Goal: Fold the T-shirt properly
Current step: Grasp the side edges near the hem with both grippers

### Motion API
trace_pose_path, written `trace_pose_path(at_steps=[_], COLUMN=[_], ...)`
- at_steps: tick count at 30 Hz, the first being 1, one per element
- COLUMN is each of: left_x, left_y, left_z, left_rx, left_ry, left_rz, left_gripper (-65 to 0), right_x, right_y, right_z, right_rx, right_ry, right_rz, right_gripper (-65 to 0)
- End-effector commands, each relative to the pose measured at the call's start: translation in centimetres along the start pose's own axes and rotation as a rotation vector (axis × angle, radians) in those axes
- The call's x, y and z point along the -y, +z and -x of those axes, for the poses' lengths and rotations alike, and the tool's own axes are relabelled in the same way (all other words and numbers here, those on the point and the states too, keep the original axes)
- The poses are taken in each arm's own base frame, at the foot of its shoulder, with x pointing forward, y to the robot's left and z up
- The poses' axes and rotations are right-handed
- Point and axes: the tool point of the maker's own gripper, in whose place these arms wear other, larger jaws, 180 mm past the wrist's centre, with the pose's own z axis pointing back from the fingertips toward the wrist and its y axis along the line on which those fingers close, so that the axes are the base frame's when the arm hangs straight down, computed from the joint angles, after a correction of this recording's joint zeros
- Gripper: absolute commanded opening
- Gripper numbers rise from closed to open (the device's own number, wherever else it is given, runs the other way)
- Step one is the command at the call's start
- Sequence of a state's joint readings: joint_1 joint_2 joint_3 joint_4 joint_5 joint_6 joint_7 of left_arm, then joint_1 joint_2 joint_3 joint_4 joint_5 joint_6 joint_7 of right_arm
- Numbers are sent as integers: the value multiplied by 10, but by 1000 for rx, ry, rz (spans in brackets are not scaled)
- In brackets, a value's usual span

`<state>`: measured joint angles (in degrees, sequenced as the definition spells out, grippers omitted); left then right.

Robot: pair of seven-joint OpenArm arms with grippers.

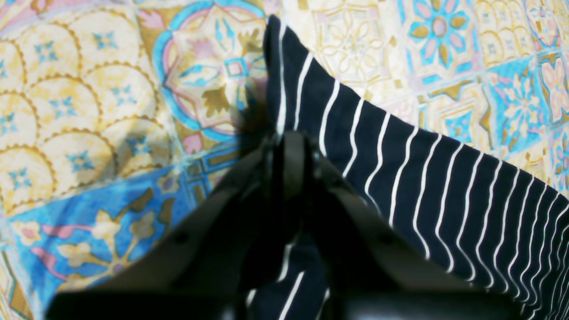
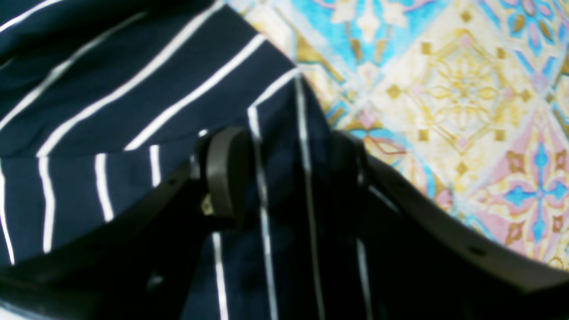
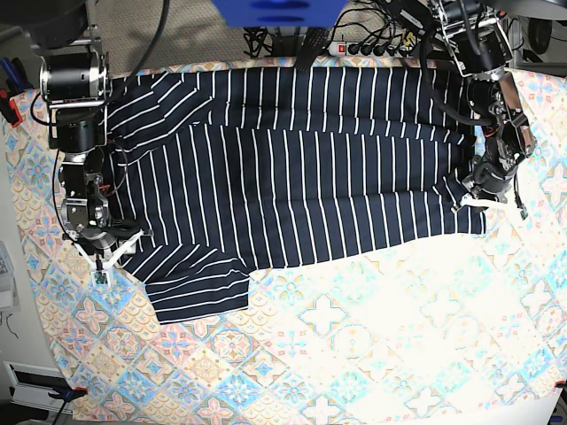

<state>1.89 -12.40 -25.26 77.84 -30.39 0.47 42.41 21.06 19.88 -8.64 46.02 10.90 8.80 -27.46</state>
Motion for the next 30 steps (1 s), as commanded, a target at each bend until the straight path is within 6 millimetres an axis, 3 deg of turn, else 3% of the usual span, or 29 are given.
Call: trace_pose_path(at_steps=[1, 11, 15, 17, 19, 22, 30], left_x=[4, 4, 4, 4, 4, 4, 4], left_y=[3, 3, 3, 3, 3, 3, 3], left_z=[-19, -19, -19, -19, -19, -19, -20], left_rx=[50, 50, 50, 50, 50, 50, 52], left_ry=[-9, -9, -9, -9, -9, -9, -10], left_rz=[13, 13, 13, 13, 13, 13, 14], left_gripper=[-650, -650, -650, -650, -650, -650, -650], right_x=[11, 24, 13, -2, -13, -20, -8], right_y=[2, -13, -13, -12, -11, -9, 8], right_z=[-19, 11, 12, 13, 13, 15, -1], right_rx=[45, 5, -3, -5, -4, -9, 47], right_ry=[-4, -51, -36, -12, 4, 12, 97], right_rz=[19, 42, -12, -93, -157, -199, -184], right_gripper=[-365, -365, -374, -440, -547, -650, -644])
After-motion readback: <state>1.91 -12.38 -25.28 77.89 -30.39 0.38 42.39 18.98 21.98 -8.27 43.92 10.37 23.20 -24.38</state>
